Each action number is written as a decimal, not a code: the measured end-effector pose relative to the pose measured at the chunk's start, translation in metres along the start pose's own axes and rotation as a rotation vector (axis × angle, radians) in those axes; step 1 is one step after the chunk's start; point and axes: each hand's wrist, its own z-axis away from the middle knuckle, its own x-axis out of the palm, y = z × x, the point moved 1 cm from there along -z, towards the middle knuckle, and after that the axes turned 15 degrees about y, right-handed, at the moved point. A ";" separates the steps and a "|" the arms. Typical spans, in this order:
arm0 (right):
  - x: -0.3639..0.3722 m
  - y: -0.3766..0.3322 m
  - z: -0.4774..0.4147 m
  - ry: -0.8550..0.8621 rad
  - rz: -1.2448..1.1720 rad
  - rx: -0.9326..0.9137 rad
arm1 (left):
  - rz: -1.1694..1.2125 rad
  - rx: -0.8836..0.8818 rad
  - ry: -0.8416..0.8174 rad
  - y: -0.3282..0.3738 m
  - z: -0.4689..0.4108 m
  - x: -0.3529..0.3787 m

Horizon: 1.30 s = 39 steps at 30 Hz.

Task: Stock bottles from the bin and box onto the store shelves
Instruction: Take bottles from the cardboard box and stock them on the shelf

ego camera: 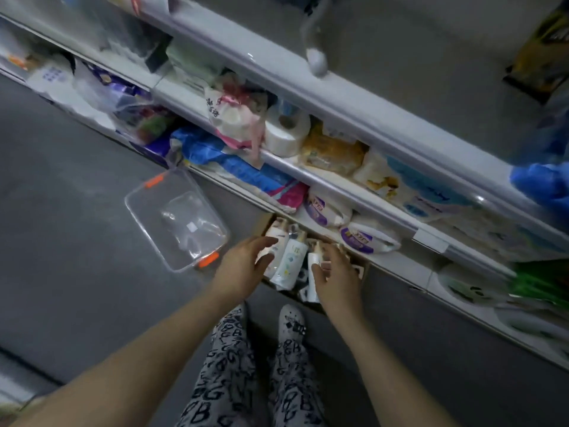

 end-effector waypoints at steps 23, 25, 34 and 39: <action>0.293 0.197 -0.090 -0.074 0.091 0.425 | 0.028 -0.339 -0.211 -0.257 -0.074 0.238; 0.312 0.205 -0.098 -0.038 0.064 0.441 | 0.035 -0.353 -0.216 -0.270 -0.081 0.255; 0.352 0.228 -0.111 0.075 -0.217 0.612 | 0.198 -0.522 -0.172 -0.297 -0.102 0.300; 0.354 0.237 -0.117 0.049 -0.394 0.733 | 0.242 -0.580 -0.273 -0.296 -0.115 0.302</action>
